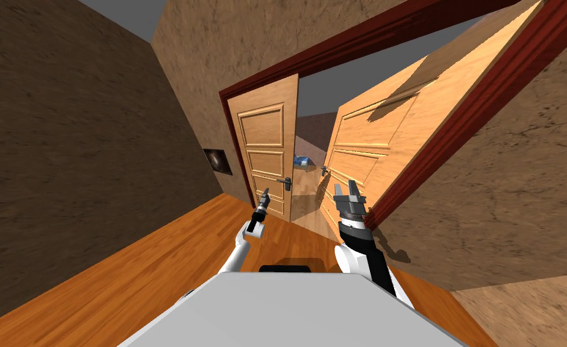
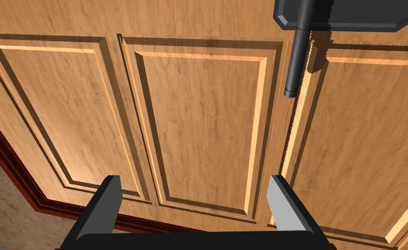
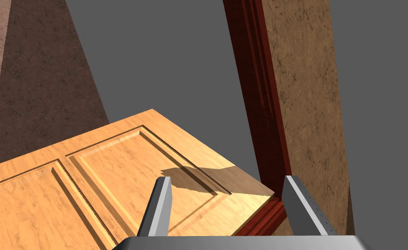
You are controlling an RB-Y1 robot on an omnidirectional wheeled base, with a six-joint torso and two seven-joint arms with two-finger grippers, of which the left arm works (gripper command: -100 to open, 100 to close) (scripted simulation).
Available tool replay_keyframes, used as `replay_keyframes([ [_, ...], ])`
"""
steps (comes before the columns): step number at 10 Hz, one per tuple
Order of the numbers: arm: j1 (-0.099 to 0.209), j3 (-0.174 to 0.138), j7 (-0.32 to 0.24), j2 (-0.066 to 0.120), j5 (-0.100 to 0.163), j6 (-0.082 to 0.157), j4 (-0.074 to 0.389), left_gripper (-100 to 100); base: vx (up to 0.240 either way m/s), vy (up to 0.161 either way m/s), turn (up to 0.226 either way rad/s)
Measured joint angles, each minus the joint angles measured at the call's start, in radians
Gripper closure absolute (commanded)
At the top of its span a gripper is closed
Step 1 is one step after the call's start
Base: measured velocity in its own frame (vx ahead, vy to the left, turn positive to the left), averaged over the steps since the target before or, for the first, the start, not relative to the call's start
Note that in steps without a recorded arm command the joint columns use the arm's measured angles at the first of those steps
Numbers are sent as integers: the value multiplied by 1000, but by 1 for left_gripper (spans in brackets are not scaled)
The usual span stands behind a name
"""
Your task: Push the door open
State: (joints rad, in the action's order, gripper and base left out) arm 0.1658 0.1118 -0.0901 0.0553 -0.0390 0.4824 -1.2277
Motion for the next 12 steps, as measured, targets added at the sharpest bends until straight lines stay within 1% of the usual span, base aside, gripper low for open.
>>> replay_keyframes([
  [1,21,3,-1,-2,1,-1,34,-100,91,35,-30],
  [2,46,5,3,-12,1,4,79,-100,99,39,-33],
  [3,58,10,2,-14,2,0,103,-100,108,43,-31],
  [4,81,13,-2,-12,4,-3,140,-100,84,43,-29],
  [5,96,18,-5,-13,5,-6,167,-100,85,38,-24],
  [6,111,22,-3,-21,5,-10,192,-100,95,34,-27],
  [7,126,27,-5,-21,6,-15,217,-100,80,44,-29],
  [8,143,30,-5,-28,7,-16,246,-100,76,30,-25],
  [9,158,33,-3,-35,7,-22,269,-100,55,17,-4],
  [10,166,34,-3,-37,7,-22,285,-100,48,13,-9],
  [11,179,36,-5,-38,8,-20,309,-100,69,12,-24],
  [12,194,38,-6,-42,9,-24,329,-100,75,34,-27],
])
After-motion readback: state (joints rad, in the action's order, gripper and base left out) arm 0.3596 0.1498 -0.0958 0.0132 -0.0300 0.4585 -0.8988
